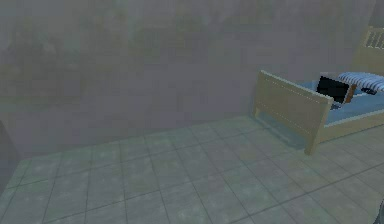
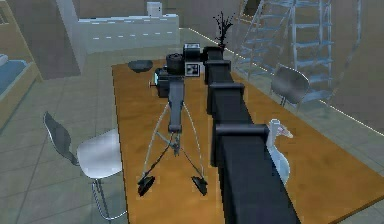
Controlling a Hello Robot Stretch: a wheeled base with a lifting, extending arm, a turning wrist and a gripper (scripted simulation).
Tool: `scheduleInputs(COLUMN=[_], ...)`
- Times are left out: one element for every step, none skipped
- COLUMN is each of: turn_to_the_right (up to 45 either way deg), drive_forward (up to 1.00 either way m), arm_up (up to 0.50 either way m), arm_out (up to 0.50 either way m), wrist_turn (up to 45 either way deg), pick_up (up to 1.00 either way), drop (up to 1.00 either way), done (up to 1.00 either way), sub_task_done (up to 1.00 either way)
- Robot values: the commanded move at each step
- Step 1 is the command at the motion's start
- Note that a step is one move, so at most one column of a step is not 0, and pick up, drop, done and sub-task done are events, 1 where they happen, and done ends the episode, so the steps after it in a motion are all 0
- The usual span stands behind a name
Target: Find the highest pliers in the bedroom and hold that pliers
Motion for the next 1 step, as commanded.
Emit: scheduleInputs(turn_to_the_right=[0.0], drive_forward=[0.0], arm_up=[0.0], arm_out=[0.0], wrist_turn=[45.0], pick_up=[0.0], drop=[0.0], done=[0.0], sub_task_done=[0.0])
